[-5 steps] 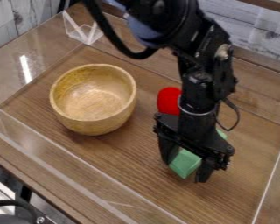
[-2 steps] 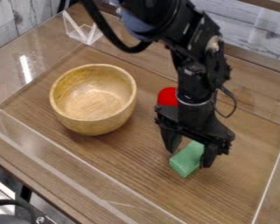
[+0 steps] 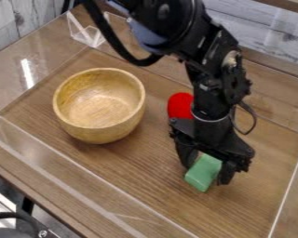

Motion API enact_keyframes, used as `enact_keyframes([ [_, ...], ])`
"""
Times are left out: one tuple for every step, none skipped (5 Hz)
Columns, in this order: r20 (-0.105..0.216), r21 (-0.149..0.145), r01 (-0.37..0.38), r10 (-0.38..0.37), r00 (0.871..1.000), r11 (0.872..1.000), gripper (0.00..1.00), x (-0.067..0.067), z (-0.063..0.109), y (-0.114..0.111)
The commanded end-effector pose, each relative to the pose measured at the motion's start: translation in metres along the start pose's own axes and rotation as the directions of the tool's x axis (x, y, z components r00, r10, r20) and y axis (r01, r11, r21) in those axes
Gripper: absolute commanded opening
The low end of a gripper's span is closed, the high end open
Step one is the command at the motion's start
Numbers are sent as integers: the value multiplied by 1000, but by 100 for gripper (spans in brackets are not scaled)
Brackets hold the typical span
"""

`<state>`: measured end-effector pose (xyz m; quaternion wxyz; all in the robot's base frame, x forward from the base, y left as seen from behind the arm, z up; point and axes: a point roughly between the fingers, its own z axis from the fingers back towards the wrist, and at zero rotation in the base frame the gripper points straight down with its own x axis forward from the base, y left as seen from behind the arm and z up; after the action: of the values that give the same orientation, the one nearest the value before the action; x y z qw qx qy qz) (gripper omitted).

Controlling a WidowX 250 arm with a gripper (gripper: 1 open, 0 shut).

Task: Put the green object in the brown bowl

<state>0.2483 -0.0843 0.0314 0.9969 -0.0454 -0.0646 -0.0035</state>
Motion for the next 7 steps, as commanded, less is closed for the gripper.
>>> enact_keyframes([
  [65, -13, -34, 35, 997, 999, 100, 10, 19, -3],
  [74, -12, -69, 69, 995, 998, 100, 11, 23, -2],
  [69, -21, -27, 28, 997, 999, 100, 9, 15, -9],
  [60, -28, 19, -17, 998, 999, 100, 7, 7, -14],
  [50, -25, -2, 4, 999, 1000, 100, 7, 7, -12],
  [38, -21, -29, 30, 999, 999, 100, 6, 6, -11],
  [19, -26, 15, -15, 1000, 1000, 100, 10, -6, -9],
])
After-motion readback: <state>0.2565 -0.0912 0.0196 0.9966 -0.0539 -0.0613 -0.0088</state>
